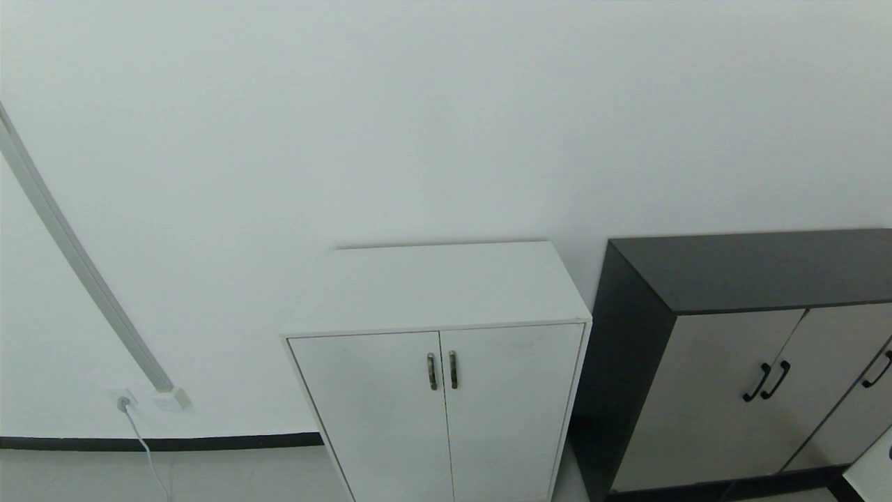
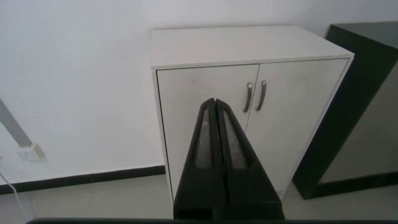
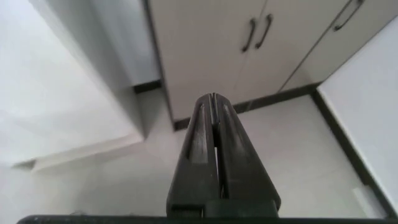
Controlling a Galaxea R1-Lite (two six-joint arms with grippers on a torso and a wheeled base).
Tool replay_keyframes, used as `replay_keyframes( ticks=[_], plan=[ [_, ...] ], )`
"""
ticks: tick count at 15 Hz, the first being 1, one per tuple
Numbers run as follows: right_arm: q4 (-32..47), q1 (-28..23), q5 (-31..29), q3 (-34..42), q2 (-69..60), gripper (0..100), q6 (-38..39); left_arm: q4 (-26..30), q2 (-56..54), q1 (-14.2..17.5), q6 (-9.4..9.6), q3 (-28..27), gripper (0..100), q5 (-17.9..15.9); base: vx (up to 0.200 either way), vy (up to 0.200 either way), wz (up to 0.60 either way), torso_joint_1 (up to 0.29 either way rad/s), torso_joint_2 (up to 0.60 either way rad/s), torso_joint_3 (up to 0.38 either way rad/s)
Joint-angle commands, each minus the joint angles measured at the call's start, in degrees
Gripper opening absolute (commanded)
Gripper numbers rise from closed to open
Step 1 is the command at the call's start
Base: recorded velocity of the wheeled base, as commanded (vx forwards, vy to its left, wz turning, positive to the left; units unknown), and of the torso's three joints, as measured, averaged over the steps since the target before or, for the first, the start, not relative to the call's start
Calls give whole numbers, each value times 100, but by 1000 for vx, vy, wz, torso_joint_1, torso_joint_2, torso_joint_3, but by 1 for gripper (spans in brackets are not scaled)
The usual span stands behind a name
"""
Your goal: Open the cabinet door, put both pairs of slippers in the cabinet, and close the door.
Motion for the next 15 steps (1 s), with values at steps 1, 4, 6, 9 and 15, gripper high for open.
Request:
replay_keyframes(
  ticks=[1, 4, 6, 9, 15],
  plan=[
    [1083, -5, 363, 11, -1451, 0, 23, 0, 7, 4, -1, 1, 0, 3, 0, 0, 0, 0, 0, 0],
    [2208, 4, 758, -7, -2603, 0, 23, 0, 7, 4, -1, 1, 0, 3, 0, 0, 0, 0, 0, 0],
    [2797, 12, 969, -15, -3209, 0, 14, 0, 7, 4, -1, 1, 0, 3, 0, 0, 0, 0, 0, 0],
    [3315, 127, 1101, -24, -3737, 0, -21, 0, 7, 4, -10, 1, 0, 3, 0, 0, 0, 0, 0, 0],
    [3342, 522, 837, -33, -4053, 0, -21, 0, 7, 4, -10, 1, 0, 3, 0, 0, 0, 0, 0, 0]
  ],
)
